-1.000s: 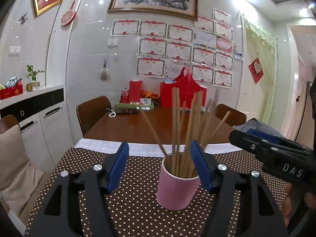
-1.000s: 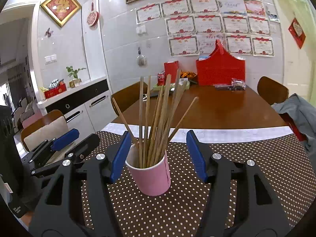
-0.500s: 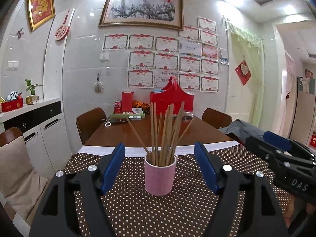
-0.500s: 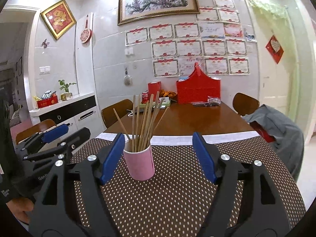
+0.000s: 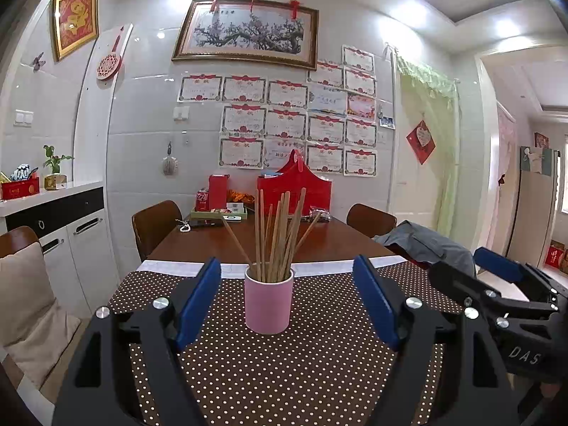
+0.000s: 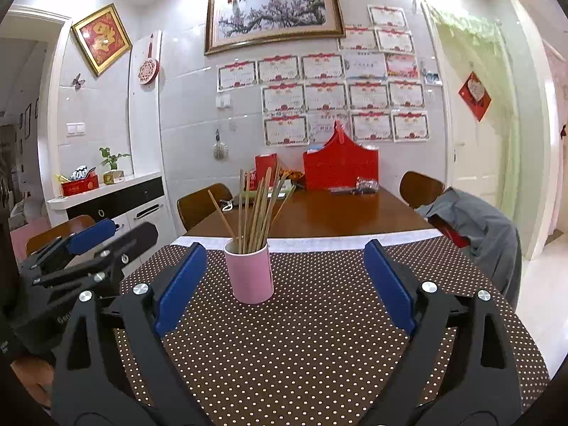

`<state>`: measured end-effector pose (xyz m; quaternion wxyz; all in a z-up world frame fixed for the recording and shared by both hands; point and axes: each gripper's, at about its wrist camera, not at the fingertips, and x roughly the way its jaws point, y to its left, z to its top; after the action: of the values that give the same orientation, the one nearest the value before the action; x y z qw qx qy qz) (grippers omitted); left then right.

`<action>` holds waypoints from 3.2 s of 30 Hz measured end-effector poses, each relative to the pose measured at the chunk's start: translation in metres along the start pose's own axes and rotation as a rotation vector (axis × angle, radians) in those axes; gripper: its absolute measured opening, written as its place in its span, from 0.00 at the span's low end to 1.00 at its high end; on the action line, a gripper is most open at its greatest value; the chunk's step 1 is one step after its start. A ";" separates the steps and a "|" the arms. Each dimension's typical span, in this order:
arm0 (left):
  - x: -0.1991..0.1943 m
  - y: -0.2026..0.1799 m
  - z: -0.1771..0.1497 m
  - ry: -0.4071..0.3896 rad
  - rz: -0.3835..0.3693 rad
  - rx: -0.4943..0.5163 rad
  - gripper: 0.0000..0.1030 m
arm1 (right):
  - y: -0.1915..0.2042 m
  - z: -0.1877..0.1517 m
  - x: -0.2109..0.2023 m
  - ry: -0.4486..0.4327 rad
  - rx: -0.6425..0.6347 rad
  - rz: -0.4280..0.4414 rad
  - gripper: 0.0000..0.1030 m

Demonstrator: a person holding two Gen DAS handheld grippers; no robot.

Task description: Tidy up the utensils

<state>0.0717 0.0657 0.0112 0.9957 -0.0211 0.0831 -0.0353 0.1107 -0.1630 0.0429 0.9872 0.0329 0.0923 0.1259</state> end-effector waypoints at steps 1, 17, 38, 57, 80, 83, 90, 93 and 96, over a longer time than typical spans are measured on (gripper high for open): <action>-0.002 0.000 -0.001 -0.003 0.004 0.001 0.74 | 0.001 0.000 -0.003 -0.006 -0.004 -0.012 0.90; -0.016 0.000 -0.003 -0.055 0.012 0.000 0.77 | 0.005 -0.005 -0.011 -0.026 -0.018 -0.079 0.93; -0.017 0.000 -0.002 -0.064 0.020 0.017 0.77 | 0.001 -0.008 -0.014 -0.008 -0.017 -0.084 0.93; -0.017 -0.002 -0.001 -0.066 0.023 0.025 0.77 | -0.007 -0.012 -0.011 0.006 -0.012 -0.082 0.93; -0.017 -0.003 -0.001 -0.064 0.023 0.026 0.77 | -0.012 -0.016 -0.010 0.015 -0.008 -0.084 0.94; -0.017 -0.003 -0.001 -0.064 0.024 0.027 0.77 | -0.011 -0.015 -0.009 0.016 -0.009 -0.084 0.94; -0.017 -0.003 -0.001 -0.064 0.022 0.027 0.77 | -0.013 -0.017 -0.010 0.018 -0.007 -0.084 0.93; -0.017 -0.003 -0.001 -0.065 0.024 0.027 0.77 | -0.014 -0.018 -0.010 0.018 -0.007 -0.084 0.94; -0.017 -0.002 -0.001 -0.064 0.022 0.024 0.77 | -0.013 -0.018 -0.010 0.018 -0.007 -0.084 0.94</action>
<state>0.0548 0.0646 0.0127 0.9983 -0.0092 0.0512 -0.0249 0.1012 -0.1778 0.0262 0.9909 0.0244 0.1019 0.0849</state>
